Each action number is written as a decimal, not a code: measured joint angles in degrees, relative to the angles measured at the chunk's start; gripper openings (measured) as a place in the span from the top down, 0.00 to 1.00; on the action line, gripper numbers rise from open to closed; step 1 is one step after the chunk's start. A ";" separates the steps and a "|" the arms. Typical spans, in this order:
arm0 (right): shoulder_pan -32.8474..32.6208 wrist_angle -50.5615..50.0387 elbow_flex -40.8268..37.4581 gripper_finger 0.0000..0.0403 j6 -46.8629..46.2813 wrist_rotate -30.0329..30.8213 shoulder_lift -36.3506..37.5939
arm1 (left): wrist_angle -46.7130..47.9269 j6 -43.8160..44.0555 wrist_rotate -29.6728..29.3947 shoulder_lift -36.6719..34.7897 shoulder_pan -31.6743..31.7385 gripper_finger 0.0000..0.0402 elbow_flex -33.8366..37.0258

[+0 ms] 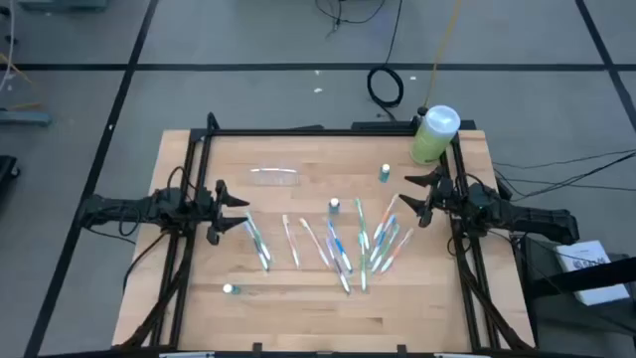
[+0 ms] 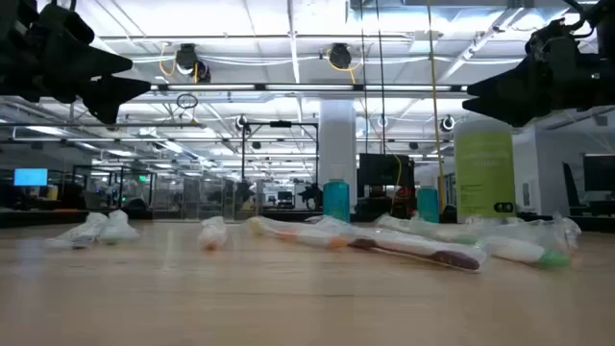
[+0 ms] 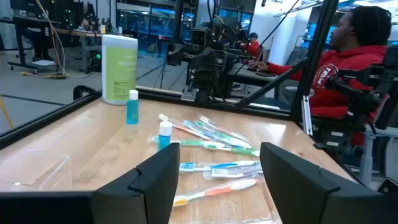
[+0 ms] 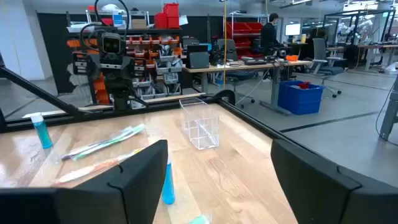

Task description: Pick & Place toothbrushing station

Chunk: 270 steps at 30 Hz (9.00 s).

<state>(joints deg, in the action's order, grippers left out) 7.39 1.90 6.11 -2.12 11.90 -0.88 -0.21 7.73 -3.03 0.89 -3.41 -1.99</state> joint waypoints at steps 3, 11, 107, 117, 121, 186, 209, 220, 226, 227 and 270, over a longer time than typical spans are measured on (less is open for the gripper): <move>0.01 0.00 -0.01 0.31 -0.01 0.02 0.01 | 0.00 0.00 0.00 0.00 0.00 0.43 -0.01; 0.01 0.01 -0.02 0.31 0.01 0.02 0.00 | -0.02 0.00 0.00 0.02 -0.01 0.43 0.01; 0.14 3.31 0.00 0.31 -11.27 14.33 -0.33 | -0.02 0.00 0.00 0.00 0.01 0.43 0.00; 0.14 2.45 0.00 0.31 -19.50 5.74 -0.75 | -0.02 0.00 0.00 0.00 0.01 0.43 0.01; -0.05 9.79 0.00 0.31 -21.11 -2.49 -1.48 | -0.02 0.00 0.00 0.02 -0.01 0.43 -0.01; -18.72 -38.92 16.82 0.39 -88.75 -5.98 -57.87 | 0.00 0.00 0.02 0.00 -0.01 0.43 -0.01; -18.77 -40.64 16.70 0.72 -87.86 -4.33 -57.62 | 0.00 0.00 0.02 0.00 0.00 0.43 -0.01; -18.79 -38.98 16.61 0.88 -81.98 -1.58 -54.69 | 0.00 0.00 0.02 0.02 0.00 0.43 -0.01; -18.74 -32.36 16.37 0.96 -75.46 4.18 -50.25 | -0.02 0.00 0.02 0.02 -0.01 0.43 -0.01; -18.72 -30.26 16.39 0.97 -74.04 4.86 -49.85 | 0.00 0.00 0.02 0.01 0.01 0.43 0.00; -4.84 71.62 24.78 1.00 7.18 -8.09 -79.67 | 0.00 0.00 0.00 0.01 0.01 0.43 -0.01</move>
<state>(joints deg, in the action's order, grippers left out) 2.55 73.52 30.89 5.06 3.81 -80.56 -0.21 7.73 -3.03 0.89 -3.40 -2.00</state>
